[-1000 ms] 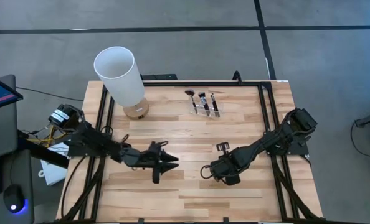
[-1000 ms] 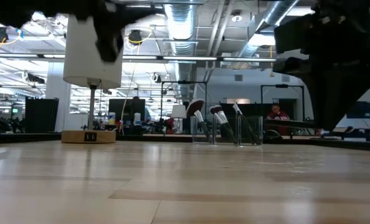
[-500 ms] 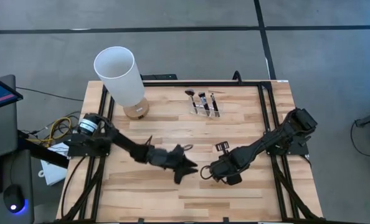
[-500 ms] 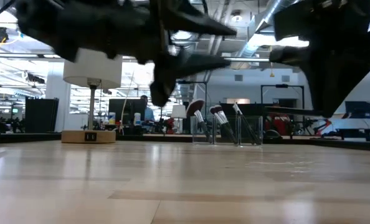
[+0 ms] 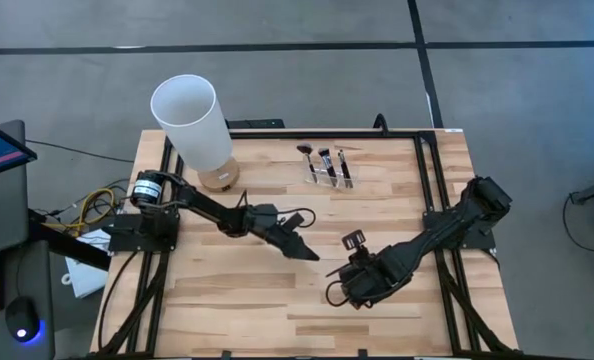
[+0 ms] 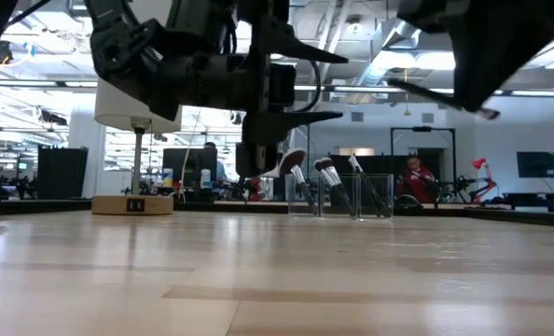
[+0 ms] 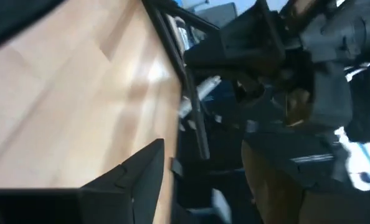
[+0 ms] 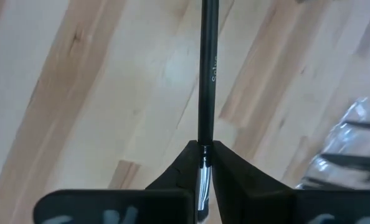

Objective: Put items in baskets/containers
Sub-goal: Put the black eyeshadow brush into the transparent organizer

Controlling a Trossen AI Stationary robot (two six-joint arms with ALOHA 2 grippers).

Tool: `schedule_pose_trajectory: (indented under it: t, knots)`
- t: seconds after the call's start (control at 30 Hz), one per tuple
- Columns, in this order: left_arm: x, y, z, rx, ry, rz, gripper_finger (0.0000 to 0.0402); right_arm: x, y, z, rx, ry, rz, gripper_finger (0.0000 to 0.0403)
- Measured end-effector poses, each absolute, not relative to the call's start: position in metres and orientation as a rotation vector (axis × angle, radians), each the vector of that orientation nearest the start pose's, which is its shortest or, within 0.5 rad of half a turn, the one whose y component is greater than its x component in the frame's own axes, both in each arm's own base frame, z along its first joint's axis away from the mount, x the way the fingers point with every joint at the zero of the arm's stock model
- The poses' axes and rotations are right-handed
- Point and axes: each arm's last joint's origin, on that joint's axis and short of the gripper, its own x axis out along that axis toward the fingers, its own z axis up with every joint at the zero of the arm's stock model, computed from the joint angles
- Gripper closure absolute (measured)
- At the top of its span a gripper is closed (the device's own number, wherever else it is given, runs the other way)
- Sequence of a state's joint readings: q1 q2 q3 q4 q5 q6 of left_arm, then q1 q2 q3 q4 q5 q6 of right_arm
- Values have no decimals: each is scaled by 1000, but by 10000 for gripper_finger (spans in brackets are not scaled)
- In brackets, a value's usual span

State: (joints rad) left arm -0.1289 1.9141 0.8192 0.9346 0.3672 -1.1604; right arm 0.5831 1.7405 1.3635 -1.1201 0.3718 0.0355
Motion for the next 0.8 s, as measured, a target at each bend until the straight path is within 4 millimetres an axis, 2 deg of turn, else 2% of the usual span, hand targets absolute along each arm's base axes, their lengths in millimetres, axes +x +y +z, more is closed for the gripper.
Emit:
schedule_pose_trajectory:
  t: [0.33, 0.57, 0.8]
  knots:
    - [385, -66, 181, -1307, 457, -510, 191, 287, 159, 249, -817, 1260, 136, 374]
    - [386, -70, 176, -1336, 557, -466, 199, 291, 158, 256, -890, 1233, 136, 382]
    - [388, -54, 178, -1341, 536, -444, 199, 289, 162, 257, -894, 1225, 147, 373]
